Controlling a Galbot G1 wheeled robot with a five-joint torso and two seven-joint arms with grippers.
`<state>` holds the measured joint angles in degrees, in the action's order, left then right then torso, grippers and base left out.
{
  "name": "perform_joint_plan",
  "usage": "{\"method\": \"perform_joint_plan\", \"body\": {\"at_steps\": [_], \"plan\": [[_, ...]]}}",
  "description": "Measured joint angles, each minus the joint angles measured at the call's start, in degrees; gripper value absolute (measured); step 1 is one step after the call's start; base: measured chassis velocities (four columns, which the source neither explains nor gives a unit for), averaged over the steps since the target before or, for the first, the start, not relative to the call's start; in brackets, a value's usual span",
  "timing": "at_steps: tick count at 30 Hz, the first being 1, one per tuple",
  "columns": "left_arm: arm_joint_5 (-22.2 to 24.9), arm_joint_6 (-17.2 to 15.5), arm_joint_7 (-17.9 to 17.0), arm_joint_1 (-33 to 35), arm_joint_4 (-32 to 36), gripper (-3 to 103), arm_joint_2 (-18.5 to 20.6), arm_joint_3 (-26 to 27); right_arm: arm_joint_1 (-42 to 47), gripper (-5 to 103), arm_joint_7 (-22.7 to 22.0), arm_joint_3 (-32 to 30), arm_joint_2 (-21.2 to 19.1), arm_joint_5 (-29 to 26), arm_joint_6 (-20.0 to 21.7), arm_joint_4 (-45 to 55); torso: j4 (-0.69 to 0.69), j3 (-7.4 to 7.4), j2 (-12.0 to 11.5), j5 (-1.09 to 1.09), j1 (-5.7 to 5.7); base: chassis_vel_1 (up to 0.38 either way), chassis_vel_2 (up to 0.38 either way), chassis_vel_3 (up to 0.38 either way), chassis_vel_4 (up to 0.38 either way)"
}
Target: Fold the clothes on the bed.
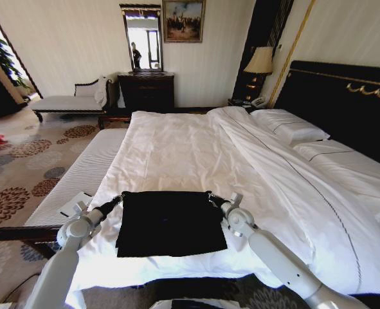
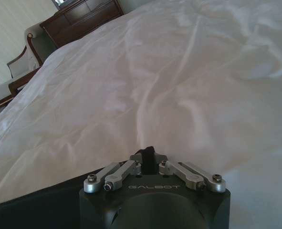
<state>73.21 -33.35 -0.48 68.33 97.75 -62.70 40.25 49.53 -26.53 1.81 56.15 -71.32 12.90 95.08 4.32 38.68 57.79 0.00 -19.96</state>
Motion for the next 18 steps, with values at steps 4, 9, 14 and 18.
{"method": "perform_joint_plan", "body": {"at_steps": [4, 9, 14, 18], "plan": [[-0.33, 0.10, 0.12, 0.34, 0.01, 2, -0.07, -0.03, -1.22, 28, -1.85, -0.61, 0.36, 0.21, 0.16, -0.77, -0.01, 0.00, 0.00, 0.00, 0.00, 0.000, 0.000, 0.000, 0.000], [-0.51, 0.15, 0.22, 0.50, 0.01, 2, -0.11, -0.03, -2.08, 51, -3.07, -2.31, 0.65, -0.68, 0.81, -1.03, -0.01, 0.00, 0.00, 0.00, 0.00, 0.000, 0.000, 0.000, 0.000], [-0.72, 0.20, 0.23, 0.50, 0.04, 2, -0.21, -0.21, -0.89, 66, -3.60, -2.90, 0.32, -3.35, 2.07, -0.18, 0.00, 0.00, 0.00, 0.00, 0.00, 0.000, 0.000, 0.000, 0.000], [-0.99, 0.22, 0.24, 0.50, 0.06, 2, -0.27, -0.32, 0.21, 78, -3.99, -3.55, 0.87, -6.02, 3.10, 0.66, 0.00, 0.00, 0.00, 0.00, 0.00, 0.000, 0.000, 0.000, 0.000]]}}
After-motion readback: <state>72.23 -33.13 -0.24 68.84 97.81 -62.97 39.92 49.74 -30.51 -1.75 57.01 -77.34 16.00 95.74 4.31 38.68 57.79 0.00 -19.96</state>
